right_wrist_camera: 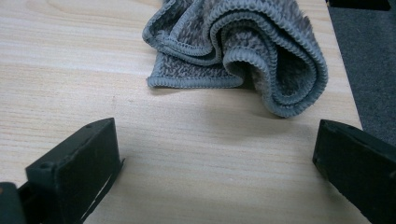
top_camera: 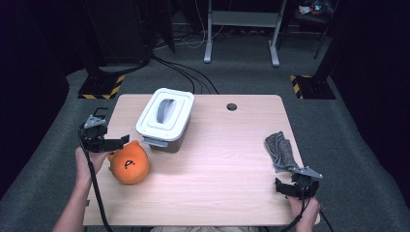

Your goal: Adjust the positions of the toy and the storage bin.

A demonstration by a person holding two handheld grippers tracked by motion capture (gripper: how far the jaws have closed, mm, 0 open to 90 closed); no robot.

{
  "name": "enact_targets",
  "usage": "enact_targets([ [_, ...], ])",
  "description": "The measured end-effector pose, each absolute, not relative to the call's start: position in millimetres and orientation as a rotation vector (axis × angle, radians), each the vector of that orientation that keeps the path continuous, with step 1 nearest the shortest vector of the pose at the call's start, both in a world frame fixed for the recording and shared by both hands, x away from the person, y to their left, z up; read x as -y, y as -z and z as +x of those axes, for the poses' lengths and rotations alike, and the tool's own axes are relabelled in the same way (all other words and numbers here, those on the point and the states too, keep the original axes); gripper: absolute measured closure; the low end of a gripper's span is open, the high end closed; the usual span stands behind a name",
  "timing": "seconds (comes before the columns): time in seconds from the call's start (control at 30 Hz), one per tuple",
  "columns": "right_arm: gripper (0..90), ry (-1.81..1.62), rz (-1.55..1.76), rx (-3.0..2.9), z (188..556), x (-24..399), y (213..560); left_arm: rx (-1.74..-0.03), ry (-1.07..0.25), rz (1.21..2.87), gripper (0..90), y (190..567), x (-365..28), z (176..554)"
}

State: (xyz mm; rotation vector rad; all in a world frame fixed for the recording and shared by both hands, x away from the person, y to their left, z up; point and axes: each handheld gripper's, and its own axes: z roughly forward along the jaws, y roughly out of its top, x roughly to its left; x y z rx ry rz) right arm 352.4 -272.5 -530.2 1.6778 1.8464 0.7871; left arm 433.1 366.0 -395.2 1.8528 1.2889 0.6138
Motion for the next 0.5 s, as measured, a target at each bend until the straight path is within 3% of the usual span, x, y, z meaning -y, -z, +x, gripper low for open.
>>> enact_targets([
  [0.5,0.0,-0.787,1.677,-1.849,352.3,272.5,530.2,-1.226,-0.563,1.899,2.2,388.1,-335.4,471.5],
])
